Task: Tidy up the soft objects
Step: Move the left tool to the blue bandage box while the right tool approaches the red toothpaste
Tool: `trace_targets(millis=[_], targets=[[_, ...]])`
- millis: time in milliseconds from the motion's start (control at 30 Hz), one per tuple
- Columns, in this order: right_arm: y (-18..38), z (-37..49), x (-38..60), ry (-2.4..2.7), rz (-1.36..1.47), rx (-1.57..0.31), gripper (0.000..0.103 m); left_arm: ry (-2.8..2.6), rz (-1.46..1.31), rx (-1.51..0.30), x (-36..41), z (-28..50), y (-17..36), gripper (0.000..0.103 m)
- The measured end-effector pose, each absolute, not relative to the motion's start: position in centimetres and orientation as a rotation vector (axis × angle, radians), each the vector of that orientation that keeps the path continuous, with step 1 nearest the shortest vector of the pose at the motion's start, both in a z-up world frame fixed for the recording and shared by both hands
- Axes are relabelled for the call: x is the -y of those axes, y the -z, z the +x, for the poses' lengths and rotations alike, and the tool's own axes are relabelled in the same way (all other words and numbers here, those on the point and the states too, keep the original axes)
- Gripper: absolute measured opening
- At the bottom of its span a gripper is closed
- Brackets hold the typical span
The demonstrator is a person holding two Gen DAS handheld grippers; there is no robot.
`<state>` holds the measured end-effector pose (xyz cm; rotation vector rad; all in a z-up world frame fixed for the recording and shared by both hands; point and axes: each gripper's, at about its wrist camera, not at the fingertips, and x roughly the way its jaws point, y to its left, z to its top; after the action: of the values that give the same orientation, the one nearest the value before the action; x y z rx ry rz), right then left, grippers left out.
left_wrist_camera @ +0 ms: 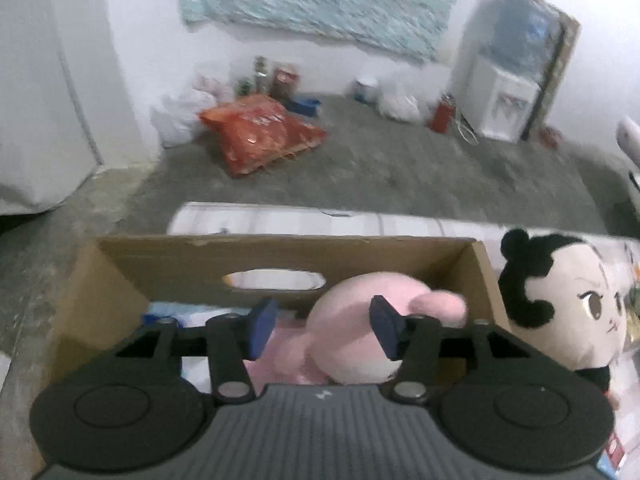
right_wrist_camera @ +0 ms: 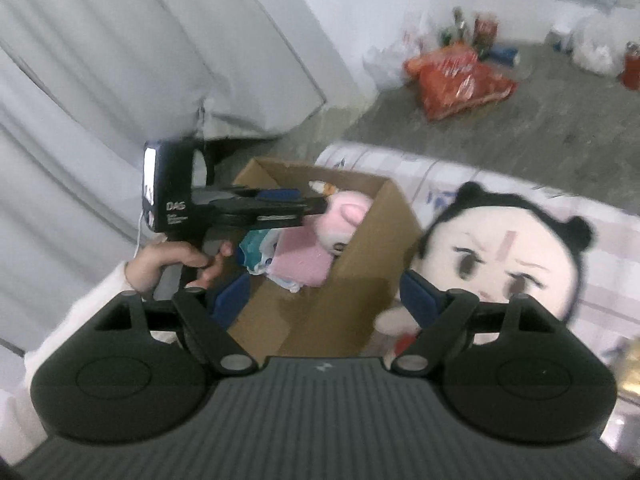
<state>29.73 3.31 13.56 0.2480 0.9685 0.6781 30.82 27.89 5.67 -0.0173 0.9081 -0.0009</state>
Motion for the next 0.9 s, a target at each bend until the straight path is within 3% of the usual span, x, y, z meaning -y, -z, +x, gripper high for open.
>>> trace_targets(millis=[233, 467, 700, 833, 900], targets=[[-15.6, 21.6, 8.1, -0.559, 0.306, -0.832, 0.083, -0.039, 0.127, -0.801, -25.2, 22.7, -10.4, 0.054], [-11.9, 15.2, 17.6, -0.4, 0.368, -0.76, 0.083, 0.118, 0.112, -0.674, -17.4, 14.3, -13.5, 0.055], [-6.2, 14.4, 21.4, -0.409, 0.483, -0.752, 0.083, 0.36, 0.099, -0.671, -6.9, 11.0, -8.8, 0.055], [-4.5, 14.8, 18.8, -0.477, 0.426, -0.773, 0.084, 0.38, 0.118, -0.766, -3.8, 10.5, -4.1, 0.061], [-3.5, 14.9, 17.4, -0.487, 0.439, -0.787, 0.085, 0.377, 0.078, -0.836, -3.3, 10.4, -2.2, 0.069]])
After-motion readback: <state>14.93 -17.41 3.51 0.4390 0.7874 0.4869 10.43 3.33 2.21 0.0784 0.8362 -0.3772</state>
